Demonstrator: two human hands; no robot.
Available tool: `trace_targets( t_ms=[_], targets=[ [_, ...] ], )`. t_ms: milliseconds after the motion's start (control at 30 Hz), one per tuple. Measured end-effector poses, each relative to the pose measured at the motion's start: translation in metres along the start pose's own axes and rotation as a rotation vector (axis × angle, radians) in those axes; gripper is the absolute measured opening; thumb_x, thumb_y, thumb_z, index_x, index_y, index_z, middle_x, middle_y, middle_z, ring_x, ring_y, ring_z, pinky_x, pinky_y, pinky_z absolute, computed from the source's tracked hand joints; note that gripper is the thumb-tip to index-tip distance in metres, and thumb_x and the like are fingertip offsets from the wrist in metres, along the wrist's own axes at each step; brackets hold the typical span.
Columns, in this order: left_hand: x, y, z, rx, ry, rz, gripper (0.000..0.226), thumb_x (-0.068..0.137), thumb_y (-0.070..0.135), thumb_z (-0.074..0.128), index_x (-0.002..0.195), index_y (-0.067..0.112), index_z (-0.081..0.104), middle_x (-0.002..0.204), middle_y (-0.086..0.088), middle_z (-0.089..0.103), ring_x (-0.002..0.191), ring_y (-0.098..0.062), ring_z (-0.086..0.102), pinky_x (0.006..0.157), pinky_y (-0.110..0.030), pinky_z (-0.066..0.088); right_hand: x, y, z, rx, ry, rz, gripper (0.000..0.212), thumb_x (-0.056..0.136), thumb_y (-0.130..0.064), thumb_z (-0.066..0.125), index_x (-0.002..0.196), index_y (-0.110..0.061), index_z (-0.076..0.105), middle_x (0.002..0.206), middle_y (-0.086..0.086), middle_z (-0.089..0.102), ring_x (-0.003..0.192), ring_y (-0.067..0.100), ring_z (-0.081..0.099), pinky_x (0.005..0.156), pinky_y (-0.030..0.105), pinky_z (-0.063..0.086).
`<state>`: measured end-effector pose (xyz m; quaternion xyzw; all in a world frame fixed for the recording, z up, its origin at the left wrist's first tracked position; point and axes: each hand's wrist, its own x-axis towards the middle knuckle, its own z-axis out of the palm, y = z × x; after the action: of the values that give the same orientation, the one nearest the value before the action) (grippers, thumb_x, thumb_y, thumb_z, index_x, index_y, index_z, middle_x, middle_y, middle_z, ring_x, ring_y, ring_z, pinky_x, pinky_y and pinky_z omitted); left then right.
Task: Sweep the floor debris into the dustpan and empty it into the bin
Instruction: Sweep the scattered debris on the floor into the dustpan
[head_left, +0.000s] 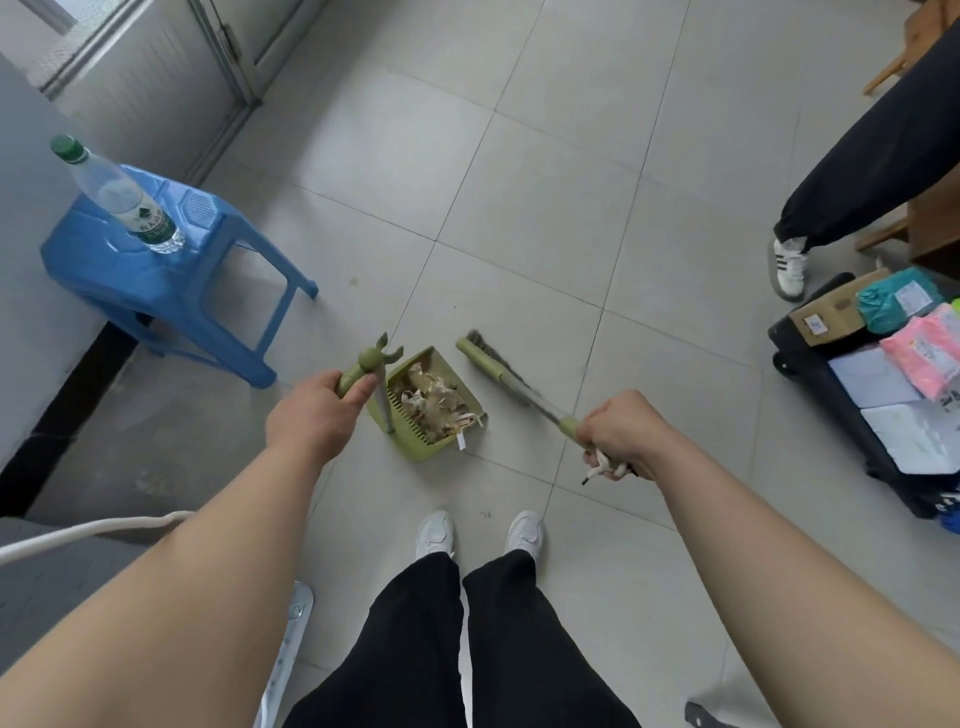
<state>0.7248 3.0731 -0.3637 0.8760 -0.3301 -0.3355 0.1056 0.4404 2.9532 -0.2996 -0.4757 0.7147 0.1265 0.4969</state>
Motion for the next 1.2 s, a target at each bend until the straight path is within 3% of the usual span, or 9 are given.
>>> trace_targets(
  t_ms=[100, 200, 433, 533, 633, 700, 800, 1000, 1200],
  targets=[
    [-0.003, 0.005, 0.004, -0.005, -0.008, -0.001, 0.051, 0.091, 0.068, 0.042, 0.083, 0.021, 0.060, 0.076, -0.003, 0.065, 0.074, -0.026, 0.060, 0.077, -0.042, 0.053, -0.014, 0.005, -0.003, 0.022, -0.014, -0.007, 0.027, 0.076, 0.006, 0.055, 0.100, 0.015, 0.063, 0.060, 0.018, 0.059, 0.037, 0.020, 0.050, 0.038, 0.018, 0.035],
    [-0.010, 0.009, 0.006, -0.010, -0.020, -0.010, 0.051, 0.091, 0.068, 0.042, 0.085, 0.021, 0.061, 0.078, -0.003, 0.065, 0.075, -0.026, 0.061, 0.081, -0.045, 0.054, -0.025, 0.013, -0.022, 0.044, 0.038, -0.001, 0.028, 0.077, 0.003, 0.059, 0.102, 0.012, 0.063, 0.062, 0.020, 0.063, 0.034, 0.019, 0.049, 0.040, 0.018, 0.035],
    [-0.035, 0.010, 0.013, 0.012, -0.014, 0.040, 0.053, 0.090, 0.070, 0.041, 0.087, 0.021, 0.061, 0.078, -0.003, 0.065, 0.075, -0.026, 0.061, 0.080, -0.044, 0.054, -0.044, 0.058, -0.080, 0.103, 0.191, 0.042, 0.012, 0.082, 0.001, 0.058, 0.091, 0.008, 0.061, 0.061, 0.019, 0.062, 0.026, 0.017, 0.046, 0.031, 0.014, 0.030],
    [-0.049, 0.005, 0.018, 0.014, -0.019, 0.064, 0.051, 0.091, 0.068, 0.043, 0.086, 0.021, 0.060, 0.077, -0.004, 0.065, 0.075, -0.027, 0.061, 0.080, -0.045, 0.054, -0.040, 0.073, -0.087, 0.100, 0.237, 0.061, 0.004, 0.083, 0.003, 0.054, 0.081, 0.006, 0.056, 0.062, 0.019, 0.059, 0.035, 0.020, 0.048, 0.029, 0.013, 0.028],
    [-0.061, -0.003, 0.027, 0.042, -0.026, 0.091, 0.049, 0.091, 0.067, 0.042, 0.084, 0.022, 0.059, 0.075, -0.004, 0.064, 0.073, -0.026, 0.061, 0.077, -0.045, 0.055, -0.024, 0.090, -0.082, 0.087, 0.259, 0.071, 0.016, 0.085, 0.006, 0.049, 0.069, 0.004, 0.050, 0.060, 0.019, 0.056, 0.033, 0.022, 0.050, 0.029, 0.013, 0.029],
    [-0.064, -0.008, 0.034, 0.059, -0.011, 0.115, 0.048, 0.091, 0.067, 0.042, 0.081, 0.023, 0.057, 0.073, -0.004, 0.063, 0.070, -0.024, 0.060, 0.068, -0.041, 0.053, -0.010, 0.100, -0.071, 0.097, 0.250, 0.077, 0.016, 0.086, 0.007, 0.047, 0.071, 0.003, 0.049, 0.061, 0.020, 0.055, 0.026, 0.021, 0.050, 0.031, 0.014, 0.032],
    [-0.065, -0.013, 0.042, 0.045, 0.027, 0.129, 0.048, 0.091, 0.066, 0.043, 0.075, 0.023, 0.056, 0.069, -0.003, 0.061, 0.064, -0.021, 0.056, 0.056, -0.033, 0.042, 0.001, 0.112, -0.043, 0.122, 0.223, 0.055, 0.015, 0.083, 0.010, 0.054, 0.071, 0.003, 0.049, 0.059, 0.021, 0.055, 0.038, 0.023, 0.052, 0.038, 0.020, 0.036],
    [-0.065, -0.007, 0.053, 0.065, 0.027, 0.138, 0.049, 0.090, 0.068, 0.043, 0.079, 0.023, 0.058, 0.071, -0.001, 0.063, 0.064, -0.019, 0.057, 0.061, -0.036, 0.048, -0.043, 0.121, 0.025, 0.115, 0.056, 0.007, 0.012, 0.078, 0.008, 0.052, 0.066, 0.003, 0.051, 0.043, 0.016, 0.053, 0.050, 0.028, 0.053, 0.040, 0.022, 0.039],
    [-0.058, -0.013, 0.046, 0.007, 0.054, 0.105, 0.054, 0.088, 0.071, 0.042, 0.080, 0.021, 0.060, 0.069, -0.002, 0.062, 0.061, -0.018, 0.055, 0.053, -0.030, 0.037, -0.084, 0.097, 0.036, 0.119, -0.023, -0.006, 0.015, 0.080, 0.007, 0.053, 0.092, 0.004, 0.061, 0.073, 0.022, 0.058, 0.054, 0.025, 0.056, 0.037, 0.019, 0.040]
  ],
)
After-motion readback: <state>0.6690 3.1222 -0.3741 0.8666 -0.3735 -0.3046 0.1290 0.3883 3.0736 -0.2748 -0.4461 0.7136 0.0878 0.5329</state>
